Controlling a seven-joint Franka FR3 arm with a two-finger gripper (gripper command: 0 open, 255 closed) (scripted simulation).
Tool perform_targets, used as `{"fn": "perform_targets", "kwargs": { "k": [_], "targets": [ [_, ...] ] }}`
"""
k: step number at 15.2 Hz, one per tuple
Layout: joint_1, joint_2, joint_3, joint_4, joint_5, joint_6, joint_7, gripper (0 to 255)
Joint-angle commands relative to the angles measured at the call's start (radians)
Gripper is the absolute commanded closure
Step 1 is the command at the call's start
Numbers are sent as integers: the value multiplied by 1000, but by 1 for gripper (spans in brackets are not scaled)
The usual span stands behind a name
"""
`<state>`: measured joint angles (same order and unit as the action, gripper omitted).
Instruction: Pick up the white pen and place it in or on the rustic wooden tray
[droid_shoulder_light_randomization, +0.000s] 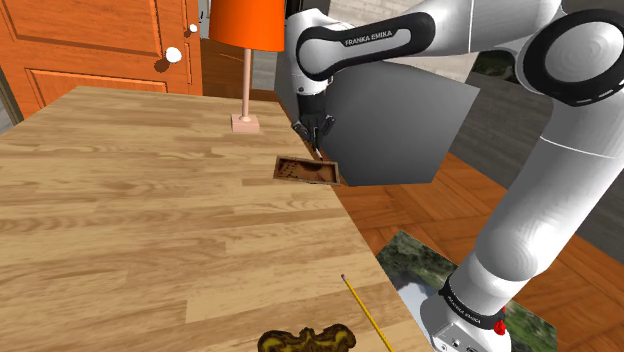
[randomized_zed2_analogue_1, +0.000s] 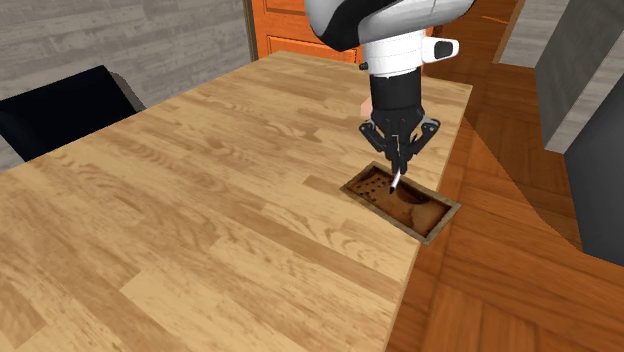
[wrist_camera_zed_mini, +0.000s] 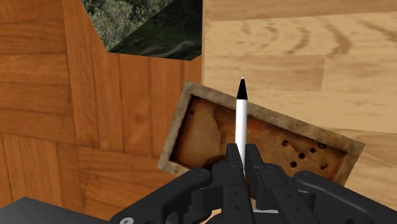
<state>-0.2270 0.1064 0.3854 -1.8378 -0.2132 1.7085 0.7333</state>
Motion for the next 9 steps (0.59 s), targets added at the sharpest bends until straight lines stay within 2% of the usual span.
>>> {"fn": "perform_targets", "kwargs": {
  "k": [1, 9],
  "targets": [
    [0, 2, 0, -24, -2, 26, 5, 255],
    [0, 35, -3, -94, -19, 123, 29, 255]
  ]
}}
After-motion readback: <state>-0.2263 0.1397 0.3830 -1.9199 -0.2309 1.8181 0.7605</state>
